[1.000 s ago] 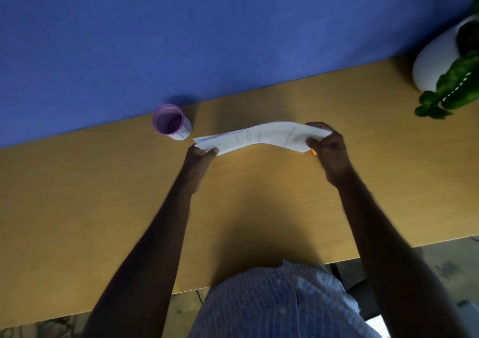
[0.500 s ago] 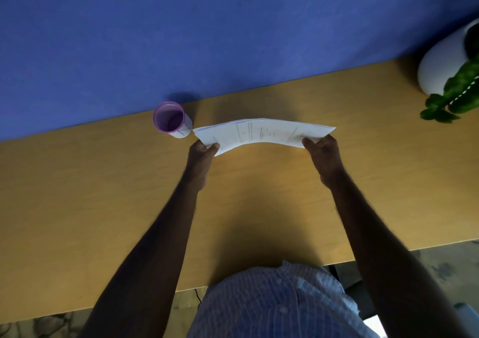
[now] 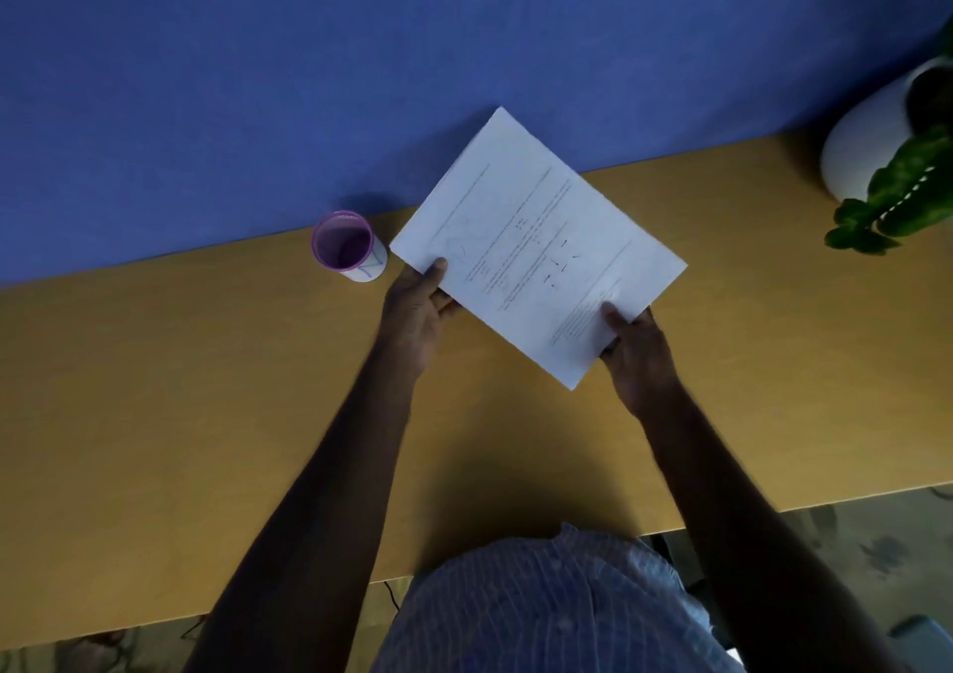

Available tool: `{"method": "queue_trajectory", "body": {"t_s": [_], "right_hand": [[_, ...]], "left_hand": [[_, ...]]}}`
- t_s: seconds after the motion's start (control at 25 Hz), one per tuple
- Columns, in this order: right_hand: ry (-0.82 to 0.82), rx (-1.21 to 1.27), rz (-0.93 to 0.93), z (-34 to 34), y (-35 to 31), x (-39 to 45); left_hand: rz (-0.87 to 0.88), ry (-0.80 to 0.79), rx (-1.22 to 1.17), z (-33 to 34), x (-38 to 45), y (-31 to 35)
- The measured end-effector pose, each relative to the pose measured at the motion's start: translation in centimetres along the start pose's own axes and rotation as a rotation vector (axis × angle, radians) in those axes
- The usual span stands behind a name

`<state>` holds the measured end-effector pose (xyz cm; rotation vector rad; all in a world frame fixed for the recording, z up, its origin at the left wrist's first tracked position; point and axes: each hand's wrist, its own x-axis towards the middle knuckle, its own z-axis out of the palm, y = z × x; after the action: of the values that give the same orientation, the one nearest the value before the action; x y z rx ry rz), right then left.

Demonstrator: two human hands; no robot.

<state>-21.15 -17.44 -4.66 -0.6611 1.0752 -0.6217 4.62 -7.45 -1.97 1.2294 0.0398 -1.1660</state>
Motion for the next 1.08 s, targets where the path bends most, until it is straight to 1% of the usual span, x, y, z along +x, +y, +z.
{"method": "queue_trajectory", "body": {"t_s": [0.08,0.16,0.2,0.28,0.36,0.4,0.48,0.52,0.6,0.72,0.8,0.88,0.96,1.04,1.08], "right_hand": [[-0.076,0.073,0.056,0.9,2.2,-1.6],[-0.072,0.049,0.108,0.7,3.2,-2.8],[-0.055,0.013,0.104,0.3,3.1,-2.8],[-0.04,-0.073,0.024,-0.8,1.8,-2.3],[-0.057,-0.188,-0.114,-1.5,-0.7,-1.6],[-0.079,-0.255,-0.19,-1.4,-2.1,-1.4],[-0.098,-0.425,-0.312,-0.4,-4.5,-0.7],[-0.094,-0.501,-0.344,0.0,-5.5,-0.1],[-0.088,-0.573,-0.332,0.5,-6.8,1.2],[-0.186,-0.581,-0.263,1.8,-7.7,1.8],[-0.212,-0.595,-0.326,3.2,-8.0,1.2],[-0.205,-0.479,-0.42,4.7,-8.2,0.5],[-0.209,-0.365,-0.496,5.6,-8.3,-0.2],[-0.178,-0.368,-0.521,6.0,-7.8,-0.3],[-0.142,-0.384,-0.499,5.9,-7.2,-0.3]], "left_hand": [[0.033,-0.004,-0.093,1.9,-0.9,-1.0],[0.082,-0.01,-0.093,3.0,-1.4,-1.1],[0.111,-0.021,-0.047,3.1,-1.5,-0.6],[0.177,-0.066,0.089,2.6,-1.5,0.8],[0.21,-0.16,0.201,1.9,-1.2,2.1],[0.225,-0.203,0.24,1.8,-1.1,2.7],[0.258,-0.225,0.276,2.0,-1.1,4.0],[0.269,-0.218,0.274,2.2,-1.1,4.6],[0.292,-0.215,0.261,2.5,-1.1,5.7],[0.307,-0.256,0.325,2.8,-1.3,6.7],[0.308,-0.283,0.382,3.1,-1.6,6.5],[0.33,-0.288,0.372,3.6,-1.9,5.9],[0.359,-0.261,0.332,3.7,-1.9,5.7],[0.383,-0.234,0.321,3.6,-1.8,5.5],[0.383,-0.224,0.325,3.4,-1.8,5.2]]}}
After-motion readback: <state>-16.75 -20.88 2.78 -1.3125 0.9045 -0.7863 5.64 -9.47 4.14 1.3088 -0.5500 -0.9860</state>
